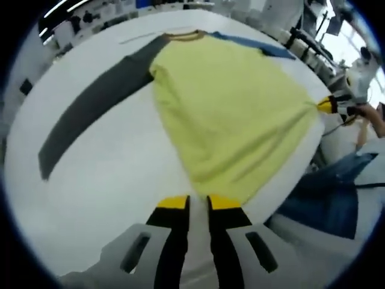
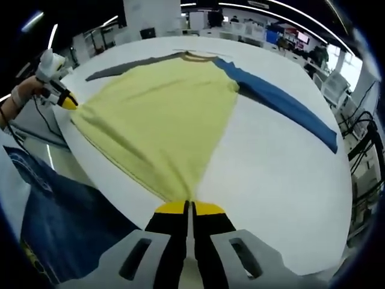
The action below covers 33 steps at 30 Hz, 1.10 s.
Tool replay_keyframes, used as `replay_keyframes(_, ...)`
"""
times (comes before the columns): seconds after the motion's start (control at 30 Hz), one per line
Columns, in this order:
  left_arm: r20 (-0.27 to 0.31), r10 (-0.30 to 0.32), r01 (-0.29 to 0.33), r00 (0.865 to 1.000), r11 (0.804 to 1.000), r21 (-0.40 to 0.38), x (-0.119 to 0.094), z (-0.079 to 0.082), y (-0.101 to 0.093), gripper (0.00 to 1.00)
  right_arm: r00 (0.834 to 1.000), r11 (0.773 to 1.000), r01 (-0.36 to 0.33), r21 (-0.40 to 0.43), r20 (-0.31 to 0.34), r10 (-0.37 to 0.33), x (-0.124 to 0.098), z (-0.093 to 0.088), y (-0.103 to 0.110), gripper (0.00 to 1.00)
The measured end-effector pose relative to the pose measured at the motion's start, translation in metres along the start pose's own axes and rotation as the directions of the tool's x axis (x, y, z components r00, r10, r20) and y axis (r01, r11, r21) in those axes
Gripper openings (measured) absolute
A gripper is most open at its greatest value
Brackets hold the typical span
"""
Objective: Fold the garment on the visible template until the final outline fits inside the template.
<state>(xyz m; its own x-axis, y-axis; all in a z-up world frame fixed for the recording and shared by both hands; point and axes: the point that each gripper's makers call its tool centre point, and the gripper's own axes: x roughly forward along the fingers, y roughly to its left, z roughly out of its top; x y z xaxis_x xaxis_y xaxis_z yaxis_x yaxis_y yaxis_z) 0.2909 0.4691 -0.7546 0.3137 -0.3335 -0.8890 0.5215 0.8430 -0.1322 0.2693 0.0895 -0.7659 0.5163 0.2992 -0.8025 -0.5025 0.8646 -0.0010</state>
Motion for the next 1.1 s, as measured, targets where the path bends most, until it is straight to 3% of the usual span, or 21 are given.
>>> replay_keyframes(0.33, -0.022, 0.013, -0.013, 1.0, 0.999, -0.038, -0.002, -0.011, -0.004, 0.08, 1.0, 1.0, 0.01, 0.016, 0.028, -0.011, -0.007, -0.005, -0.007, 0.02)
replay_keyframes(0.43, -0.075, 0.009, -0.01, 0.997, 1.0, -0.017, 0.0, -0.021, -0.01, 0.08, 0.999, 1.0, 0.009, 0.025, 0.032, -0.01, -0.009, -0.008, -0.008, 0.02)
replay_keyframes(0.53, -0.086, 0.012, -0.013, 0.996, 1.0, -0.01, 0.004, -0.023, -0.017, 0.08, 0.999, 0.999, 0.008, 0.033, 0.035, -0.009, -0.01, -0.01, -0.01, 0.02)
replay_keyframes(0.67, -0.058, 0.001, -0.002, 0.998, 1.0, -0.019, 0.006, -0.017, -0.026, 0.07, 0.999, 0.999, 0.009, 0.04, 0.041, -0.011, -0.014, -0.011, -0.012, 0.02)
replay_keyframes(0.77, -0.051, 0.026, -0.026, 0.998, 1.0, -0.004, 0.003, -0.011, -0.023, 0.07, 0.999, 0.999, 0.014, 0.05, 0.045, -0.016, -0.017, -0.015, -0.015, 0.02)
replay_keyframes(0.97, 0.018, 0.079, -0.079, 0.997, 0.997, 0.003, -0.008, 0.01, -0.012, 0.08, 0.999, 0.998, 0.011, 0.062, 0.044, -0.014, -0.019, -0.022, -0.015, 0.02)
replay_keyframes(1.1, 0.018, 0.092, -0.092, 0.996, 0.995, 0.03, -0.01, 0.015, -0.011, 0.08, 0.999, 0.998, 0.011, 0.059, 0.043, -0.013, -0.02, -0.022, -0.015, 0.02)
